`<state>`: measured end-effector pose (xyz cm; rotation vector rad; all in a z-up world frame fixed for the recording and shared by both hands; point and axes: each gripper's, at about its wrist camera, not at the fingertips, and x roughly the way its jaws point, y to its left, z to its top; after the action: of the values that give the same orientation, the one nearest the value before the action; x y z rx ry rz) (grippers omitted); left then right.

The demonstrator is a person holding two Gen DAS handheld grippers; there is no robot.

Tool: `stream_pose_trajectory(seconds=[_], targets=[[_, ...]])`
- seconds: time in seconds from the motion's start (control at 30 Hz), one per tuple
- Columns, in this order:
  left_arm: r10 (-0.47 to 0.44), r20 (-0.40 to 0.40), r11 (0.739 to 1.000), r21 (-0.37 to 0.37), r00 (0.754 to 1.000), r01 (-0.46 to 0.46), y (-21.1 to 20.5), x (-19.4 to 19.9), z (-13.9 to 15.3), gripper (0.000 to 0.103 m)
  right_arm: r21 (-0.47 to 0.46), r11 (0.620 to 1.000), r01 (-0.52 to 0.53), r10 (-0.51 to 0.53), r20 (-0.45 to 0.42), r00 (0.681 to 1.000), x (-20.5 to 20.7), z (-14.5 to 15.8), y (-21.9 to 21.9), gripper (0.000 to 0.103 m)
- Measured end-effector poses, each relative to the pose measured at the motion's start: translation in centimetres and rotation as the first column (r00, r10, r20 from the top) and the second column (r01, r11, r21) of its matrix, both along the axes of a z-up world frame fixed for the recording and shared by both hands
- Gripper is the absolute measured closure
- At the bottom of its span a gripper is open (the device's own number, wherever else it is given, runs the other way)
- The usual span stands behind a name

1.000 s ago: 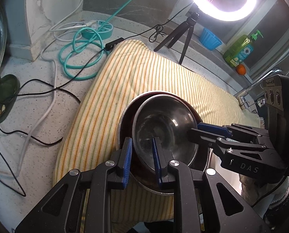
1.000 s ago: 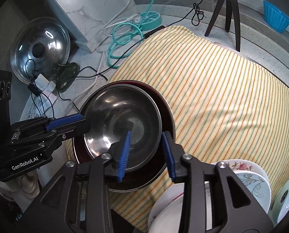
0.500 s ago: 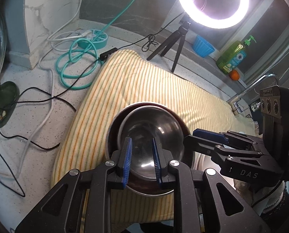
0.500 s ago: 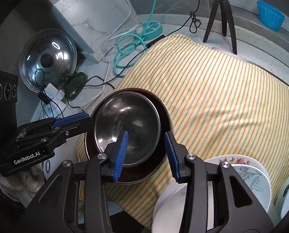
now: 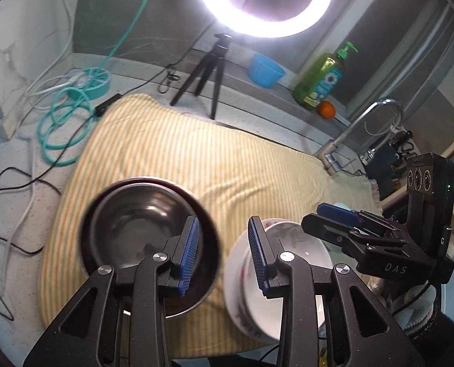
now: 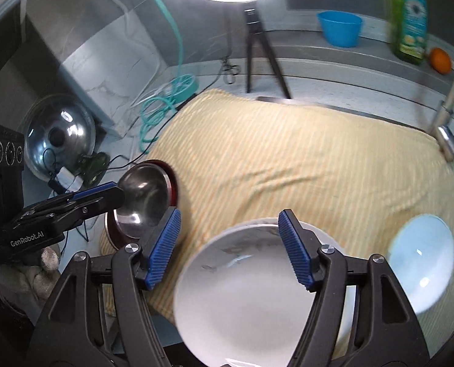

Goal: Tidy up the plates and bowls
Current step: 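Open the left tool and withdraw it from the nested bowls, then move the right tool to the pale blue bowl rim while the left tool approaches it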

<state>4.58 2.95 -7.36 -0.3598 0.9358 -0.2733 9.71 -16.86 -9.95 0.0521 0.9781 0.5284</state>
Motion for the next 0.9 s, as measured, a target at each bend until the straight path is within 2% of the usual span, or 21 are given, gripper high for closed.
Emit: stream_pose_trajectory(seconds=[0.23,0.53,0.73,0.9], targets=[[-0.091,-0.002,0.996,-0.021,0.996,0.090,-4.7,1.1,-0.4,0.071,-0.019,0.988,0.151,-0.151,0.009,0.989,0.0,0.1,-7.2,0.033],[-0.212,-0.006,0.977,-0.036,0.977,0.211,-11.3,2.6,-1.1,0.071,-0.033,0.945,0.326,-0.326,-0.011,0.945,-0.5,-0.8,-15.7,0.033],[-0.286,-0.025,0.957,-0.052,0.958,0.284,-15.6,3.6,-2.2,0.071,-0.052,0.924,0.378,-0.380,-0.029,0.925,-0.4,-2.2,-19.5,0.033],[-0.345,-0.046,0.938,-0.059,0.938,0.342,-19.1,4.7,-3.2,0.071,-0.027,0.915,0.403,-0.404,-0.084,0.911,-0.1,-3.9,-21.7,0.033]])
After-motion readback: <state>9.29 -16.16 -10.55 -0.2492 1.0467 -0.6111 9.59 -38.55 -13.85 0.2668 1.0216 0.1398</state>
